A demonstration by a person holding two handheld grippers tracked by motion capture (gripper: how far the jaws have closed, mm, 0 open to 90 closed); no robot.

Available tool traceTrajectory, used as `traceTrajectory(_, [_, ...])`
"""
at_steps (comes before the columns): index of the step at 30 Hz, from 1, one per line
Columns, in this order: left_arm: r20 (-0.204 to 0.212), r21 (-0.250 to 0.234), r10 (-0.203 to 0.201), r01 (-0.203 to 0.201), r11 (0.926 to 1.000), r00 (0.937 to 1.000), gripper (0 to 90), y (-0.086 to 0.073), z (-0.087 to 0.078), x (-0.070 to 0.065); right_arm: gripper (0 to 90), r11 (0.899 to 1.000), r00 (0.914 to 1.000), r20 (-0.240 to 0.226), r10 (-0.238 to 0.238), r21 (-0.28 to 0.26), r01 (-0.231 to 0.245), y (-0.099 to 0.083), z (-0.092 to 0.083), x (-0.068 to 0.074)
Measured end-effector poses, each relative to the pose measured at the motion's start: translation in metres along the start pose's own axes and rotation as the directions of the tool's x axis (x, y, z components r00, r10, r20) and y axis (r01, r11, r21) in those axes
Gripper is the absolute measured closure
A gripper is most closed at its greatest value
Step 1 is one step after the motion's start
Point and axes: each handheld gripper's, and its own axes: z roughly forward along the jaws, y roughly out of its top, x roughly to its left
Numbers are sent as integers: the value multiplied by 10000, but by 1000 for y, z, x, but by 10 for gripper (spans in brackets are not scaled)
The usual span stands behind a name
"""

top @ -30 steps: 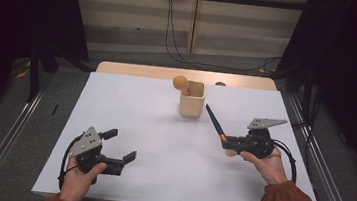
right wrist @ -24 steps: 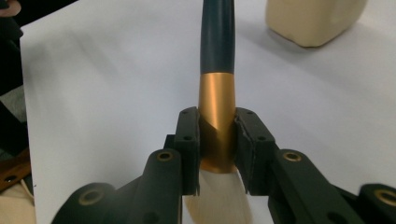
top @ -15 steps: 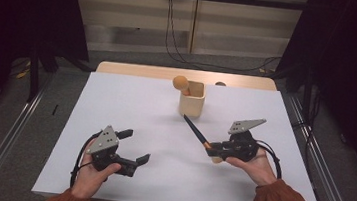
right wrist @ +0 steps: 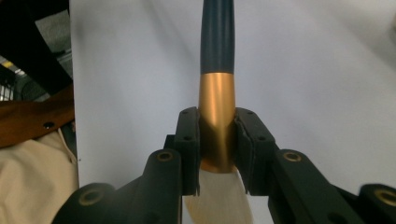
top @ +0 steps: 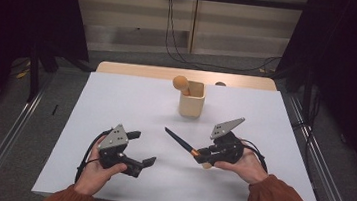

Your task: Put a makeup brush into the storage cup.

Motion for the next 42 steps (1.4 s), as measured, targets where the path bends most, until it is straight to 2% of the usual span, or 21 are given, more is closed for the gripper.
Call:
traceTrajectory(2, [242,155,-101,97,9998,9997,26,2,2,1,726,9995,9997,-67,-226,225,227,3,1,2])
traceTrajectory(4, [312,310,-100,90,9995,9995,29,4,3,2,727,9979,9990,-151,-423,491,430,6,1,3])
traceTrajectory(7, [355,520,-144,125,9986,9993,30,7,3,5,727,9941,9969,-325,-713,796,737,11,3,5])
traceTrajectory(10, [417,785,-47,14,9969,9991,34,11,1,8,727,9881,9949,-440,-912,1200,959,14,7,7])
traceTrajectory(14, [419,910,82,-120,9958,9991,34,15,-2,11,727,9818,9914,-670,-1126,1462,1214,18,9,8])
traceTrajectory(16, [628,1091,12,-80,9940,9980,35,17,-2,13,727,9756,9881,-813,-1304,1672,1425,19,11,9])
traceTrajectory(18, [731,1198,124,-211,9926,9972,34,20,-2,13,727,9676,9834,-956,-1544,1867,1701,22,12,10])
traceTrajectory(21, [878,1514,360,-491,9873,9955,38,26,0,13,727,9589,9806,-1080,-1636,2160,1838,24,13,12])
traceTrajectory(26, [1227,2289,690,-958,9687,9900,49,31,9,12,727,9446,9745,-1204,-1891,2487,2140,30,15,12])
traceTrajectory(27, [1316,2368,583,-885,9675,9896,48,32,11,11,727,9418,9748,-1228,-1860,2604,2125,31,16,13])
traceTrajectory(29, [1688,2731,519,-973,9571,9843,52,33,15,11,727,9347,9720,-1281,-1969,2746,2255,33,18,13])
traceTrajectory(30, [1682,2744,507,-961,9568,9844,51,34,16,10,727,9295,9688,-1326,-2096,2806,2395,34,19,12])
traceTrajectory(31, [1761,2861,673,-1165,9511,9821,49,34,17,10,727,9269,9688,-1339,-2086,2889,2395,35,19,13])
traceTrajectory(32, [1791,2879,684,-1187,9503,9815,47,35,19,9,727,9224,9656,-1404,-2187,2933,2515,36,19,12])
traceTrajectory(35, [1876,3227,825,-1408,9360,9788,44,38,23,7,727,9100,9623,-1463,-2291,3189,2652,38,21,14])
traceTrajectory(36, [1894,3260,844,-1437,9344,9783,43,39,25,7,727,9044,9611,-1493,-2323,3305,2699,40,22,16])
traceTrajectory(38, [1963,3544,866,-1531,9225,9767,44,41,28,6,727,8988,9594,-1483,-2399,3396,2773,42,22,17])
traceTrajectory(39, [2126,3692,887,-1641,9148,9731,45,42,30,5,727,8951,9558,-1540,-2503,3394,2891,43,23,16])
traceTrajectory(40, [2178,3848,855,-1660,9079,9722,50,43,32,4,727,8925,9552,-1539,-2530,3440,2918,44,23,17])
traceTrajectory(41, [2216,3918,934,-1763,9030,9707,52,43,34,3,727,8881,9549,-1503,-2562,3535,2939,45,24,18])
traceTrajectory(42, [2304,3988,1039,-1912,8969,9675,56,44,35,2,727,8823,9508,-1537,-2690,3565,3072,46,25,18])
